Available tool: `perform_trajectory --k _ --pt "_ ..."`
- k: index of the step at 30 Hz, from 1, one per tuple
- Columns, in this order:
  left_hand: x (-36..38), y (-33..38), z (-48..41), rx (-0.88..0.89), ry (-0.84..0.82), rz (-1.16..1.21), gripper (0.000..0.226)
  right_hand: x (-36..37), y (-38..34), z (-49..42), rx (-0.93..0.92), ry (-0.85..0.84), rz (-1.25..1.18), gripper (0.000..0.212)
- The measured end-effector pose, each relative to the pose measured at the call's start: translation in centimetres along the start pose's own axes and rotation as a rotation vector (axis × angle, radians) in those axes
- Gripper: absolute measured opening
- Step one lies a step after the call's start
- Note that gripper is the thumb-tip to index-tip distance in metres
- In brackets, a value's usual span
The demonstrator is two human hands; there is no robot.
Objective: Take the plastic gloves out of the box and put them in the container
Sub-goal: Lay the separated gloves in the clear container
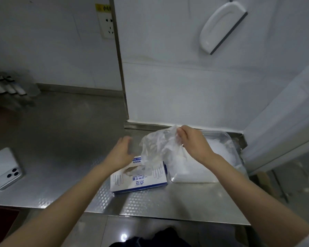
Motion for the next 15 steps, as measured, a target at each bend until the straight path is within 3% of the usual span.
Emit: perform_trajectory --k 3,6,11,15 --pt "-0.1 5.5 0.4 0.112 -0.113 0.256 0.086 -1.0 0.0 0.5 -0.011 -0.066 -0.090 0.034" --pt "1.5 9.2 1.2 0.220 -0.224 0.260 0.087 -1.6 -0.9 1.3 -0.038 -0.162 -0.194 0.038" --pt "2.6 11.0 0.0 0.164 -0.134 0.353 0.002 -2.2 1.8 1.8 0.052 -0.224 -0.188 0.035" --pt "3.0 11.0 -0.5 -0.010 -0.132 0.416 0.038 -3.1 5.0 2.4 0.268 -0.186 -0.336 0.039"
Point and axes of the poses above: each hand's wrist, its own z-axis away from the middle knuckle, its own x-axis out of the palm, y = z × x, the point moved 6 cm from there along -z, towards the middle knuckle, and after that the axes turned 12 degrees about y, right-handed, at the moved point
